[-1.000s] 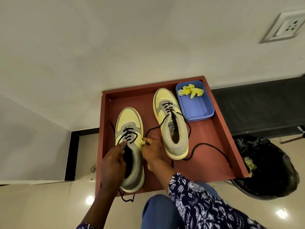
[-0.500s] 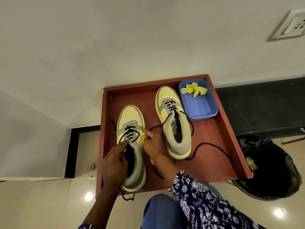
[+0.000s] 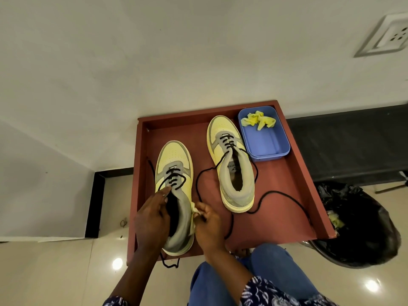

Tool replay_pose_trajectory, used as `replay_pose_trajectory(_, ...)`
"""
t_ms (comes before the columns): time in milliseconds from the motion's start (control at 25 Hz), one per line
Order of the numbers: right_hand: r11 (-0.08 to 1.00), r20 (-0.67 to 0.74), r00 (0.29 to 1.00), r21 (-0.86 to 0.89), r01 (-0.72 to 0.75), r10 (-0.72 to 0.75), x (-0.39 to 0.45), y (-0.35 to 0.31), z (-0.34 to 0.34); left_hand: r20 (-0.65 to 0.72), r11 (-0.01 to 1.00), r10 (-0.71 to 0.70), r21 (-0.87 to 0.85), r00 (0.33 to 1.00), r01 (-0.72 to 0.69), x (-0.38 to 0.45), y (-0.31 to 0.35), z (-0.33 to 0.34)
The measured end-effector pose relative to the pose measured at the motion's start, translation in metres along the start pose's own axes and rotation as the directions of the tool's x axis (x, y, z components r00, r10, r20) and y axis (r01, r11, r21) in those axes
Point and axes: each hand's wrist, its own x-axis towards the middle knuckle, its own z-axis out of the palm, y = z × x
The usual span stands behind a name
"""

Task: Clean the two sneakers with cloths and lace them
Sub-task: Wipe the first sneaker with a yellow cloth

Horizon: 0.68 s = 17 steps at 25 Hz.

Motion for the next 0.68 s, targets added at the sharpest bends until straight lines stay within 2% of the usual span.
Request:
replay_pose_trajectory(320, 0.998, -0.108, 0.993, -0.054, -0.045, 0.039, 0.063, -0.027, 0.018, 0.006, 1.0, 0.017, -0.014, 1.0, -0.016, 0.001, 0.0, 0.0)
replay_pose_trajectory(440, 0.998, -0.151, 0.989, -0.068, -0.016, 0.006, 0.081, -0.042, 0.021, 0.0, 1.0, 0.023, -0.015, 1.0, -0.023, 0.0, 0.001, -0.001)
replay_pose_trajectory(680, 0.998, -0.077, 0.997, -0.054, 0.018, -0.022, 0.098, -0.069, 0.021, 0.0, 1.0, 0.015, -0.015, 1.0, -0.015, 0.0, -0.001, 0.001)
